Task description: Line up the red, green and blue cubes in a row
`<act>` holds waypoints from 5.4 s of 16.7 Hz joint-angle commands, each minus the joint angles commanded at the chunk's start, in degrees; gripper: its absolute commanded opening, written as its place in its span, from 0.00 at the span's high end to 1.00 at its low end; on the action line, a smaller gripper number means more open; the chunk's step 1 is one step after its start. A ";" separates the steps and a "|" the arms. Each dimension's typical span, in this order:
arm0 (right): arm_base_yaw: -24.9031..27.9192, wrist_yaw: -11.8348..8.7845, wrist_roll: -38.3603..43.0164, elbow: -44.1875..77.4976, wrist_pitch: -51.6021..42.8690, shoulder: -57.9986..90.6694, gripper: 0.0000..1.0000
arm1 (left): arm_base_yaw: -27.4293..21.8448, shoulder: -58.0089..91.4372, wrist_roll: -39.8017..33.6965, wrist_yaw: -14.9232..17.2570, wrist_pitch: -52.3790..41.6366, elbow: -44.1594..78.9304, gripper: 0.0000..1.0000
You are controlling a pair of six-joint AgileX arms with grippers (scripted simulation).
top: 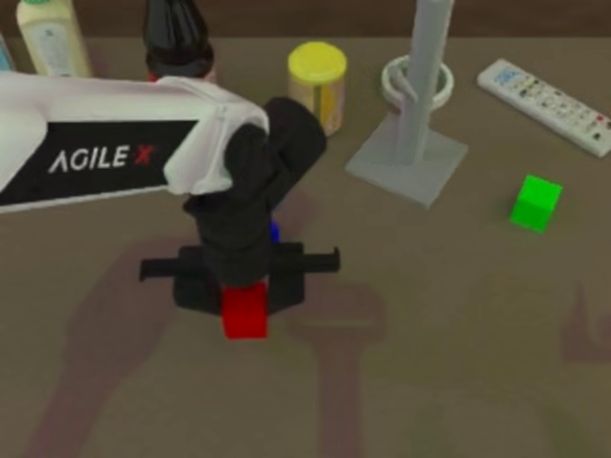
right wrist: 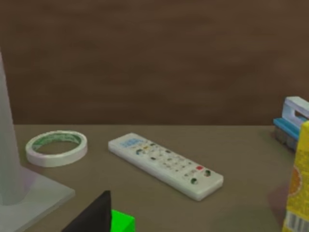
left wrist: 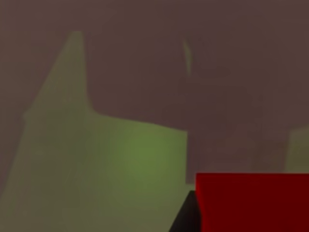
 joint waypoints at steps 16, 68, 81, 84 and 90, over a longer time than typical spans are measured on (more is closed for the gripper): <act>0.00 0.00 0.00 0.00 0.00 0.00 0.00 | -0.15 0.69 0.03 -0.03 1.73 -1.32 0.17; 9.23 0.17 -50.26 111.49 -71.38 127.54 0.00 | 37.21 -109.43 34.12 0.82 46.87 -72.86 0.00; 9.55 0.26 -52.40 111.16 -66.83 134.17 0.00 | 37.94 -113.21 37.09 1.17 49.92 -75.06 0.00; 9.63 0.28 -52.31 106.18 -59.94 135.83 0.00 | 37.94 -113.21 37.09 1.17 49.92 -75.06 0.00; 9.66 0.28 -52.29 104.63 -58.21 136.41 0.08 | 37.94 -113.21 37.09 1.17 49.92 -75.06 0.00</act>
